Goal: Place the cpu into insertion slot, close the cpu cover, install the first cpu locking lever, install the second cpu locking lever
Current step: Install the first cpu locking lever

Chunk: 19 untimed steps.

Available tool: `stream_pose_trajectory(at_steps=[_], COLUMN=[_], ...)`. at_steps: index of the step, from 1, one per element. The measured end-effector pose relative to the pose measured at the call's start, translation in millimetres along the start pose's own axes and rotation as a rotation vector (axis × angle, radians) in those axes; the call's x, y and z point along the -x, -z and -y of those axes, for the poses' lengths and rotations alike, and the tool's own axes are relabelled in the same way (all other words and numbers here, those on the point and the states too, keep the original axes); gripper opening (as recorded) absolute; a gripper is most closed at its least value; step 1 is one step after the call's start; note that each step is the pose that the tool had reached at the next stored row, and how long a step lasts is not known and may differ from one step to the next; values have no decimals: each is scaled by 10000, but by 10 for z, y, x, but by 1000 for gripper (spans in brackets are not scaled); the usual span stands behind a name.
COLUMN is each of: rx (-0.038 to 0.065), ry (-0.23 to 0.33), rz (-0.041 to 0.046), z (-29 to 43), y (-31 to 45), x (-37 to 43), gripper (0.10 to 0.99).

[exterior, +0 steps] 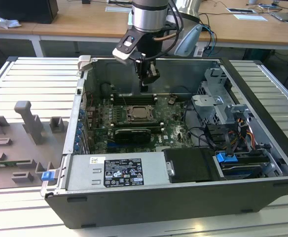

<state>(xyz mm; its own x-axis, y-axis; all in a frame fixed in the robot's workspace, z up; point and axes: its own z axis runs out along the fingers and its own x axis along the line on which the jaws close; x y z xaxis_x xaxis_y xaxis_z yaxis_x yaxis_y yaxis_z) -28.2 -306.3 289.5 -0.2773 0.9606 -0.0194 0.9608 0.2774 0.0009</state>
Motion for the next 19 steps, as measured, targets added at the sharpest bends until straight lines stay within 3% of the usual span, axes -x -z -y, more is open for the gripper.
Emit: stream_pose_trajectory(at_steps=[19], rx=[40], ry=[2098], rz=[-1], z=[0], y=[0], x=[0], gripper=[106])
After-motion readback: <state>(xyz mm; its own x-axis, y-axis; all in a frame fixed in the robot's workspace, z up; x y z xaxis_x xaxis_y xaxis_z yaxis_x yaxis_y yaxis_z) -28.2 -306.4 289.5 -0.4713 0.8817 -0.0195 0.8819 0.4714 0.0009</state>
